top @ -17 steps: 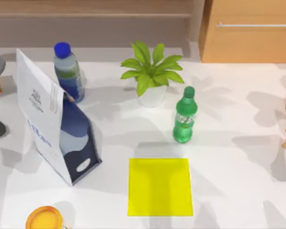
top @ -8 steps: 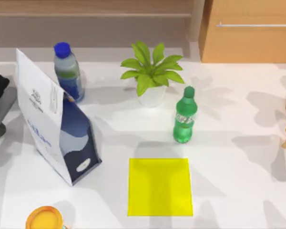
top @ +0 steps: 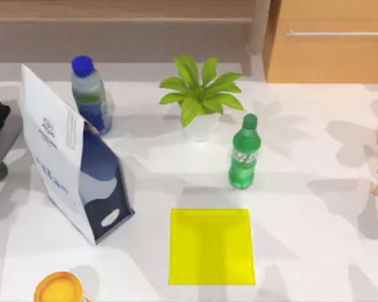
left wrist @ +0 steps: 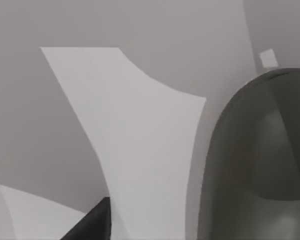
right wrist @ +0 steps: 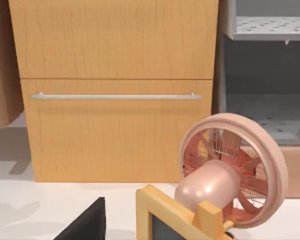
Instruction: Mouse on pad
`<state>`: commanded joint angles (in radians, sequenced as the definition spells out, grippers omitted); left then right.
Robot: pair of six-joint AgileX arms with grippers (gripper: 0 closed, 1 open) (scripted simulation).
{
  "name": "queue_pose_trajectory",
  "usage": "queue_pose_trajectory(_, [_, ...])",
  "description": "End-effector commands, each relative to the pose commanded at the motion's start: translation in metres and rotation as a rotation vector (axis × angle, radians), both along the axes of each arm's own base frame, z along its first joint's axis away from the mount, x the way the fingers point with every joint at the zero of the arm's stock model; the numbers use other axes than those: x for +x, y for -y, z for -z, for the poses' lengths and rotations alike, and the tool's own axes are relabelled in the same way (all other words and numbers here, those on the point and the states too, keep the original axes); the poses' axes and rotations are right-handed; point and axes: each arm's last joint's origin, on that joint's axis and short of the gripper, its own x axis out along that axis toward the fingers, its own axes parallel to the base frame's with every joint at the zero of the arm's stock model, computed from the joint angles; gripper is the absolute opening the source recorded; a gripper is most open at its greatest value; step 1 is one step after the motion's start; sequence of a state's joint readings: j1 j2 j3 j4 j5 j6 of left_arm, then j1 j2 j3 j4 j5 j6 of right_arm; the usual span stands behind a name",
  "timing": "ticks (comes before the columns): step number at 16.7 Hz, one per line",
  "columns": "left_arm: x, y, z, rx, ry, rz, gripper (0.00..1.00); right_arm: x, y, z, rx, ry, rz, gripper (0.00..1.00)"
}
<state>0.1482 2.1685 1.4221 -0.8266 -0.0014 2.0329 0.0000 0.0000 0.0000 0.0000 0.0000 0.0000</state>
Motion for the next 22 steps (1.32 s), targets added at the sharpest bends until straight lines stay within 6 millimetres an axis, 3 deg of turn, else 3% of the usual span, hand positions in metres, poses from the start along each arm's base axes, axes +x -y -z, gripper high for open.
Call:
queue_pose_trajectory(10, [0.0, 0.0, 0.0, 0.0, 0.0, 0.0, 0.02, 0.0, 0.0, 0.0, 0.0, 0.0, 0.0, 1.0])
queue_pose_trajectory(18, [0.0, 0.0, 0.0, 0.0, 0.0, 0.0, 0.0, 0.0, 0.0, 0.0, 0.0, 0.0, 0.0, 1.0])
queue_pose_trajectory(19, [-0.003, 0.001, -0.017, 0.016, 0.009, -0.016, 0.0, 0.0, 0.0, 0.0, 0.0, 0.0, 0.0, 1.0])
queue_pose_trajectory(22, [0.0, 0.001, -0.029, 0.019, 0.013, -0.008, 0.0, 0.0, 0.0, 0.0, 0.0, 0.0, 0.0, 1.0])
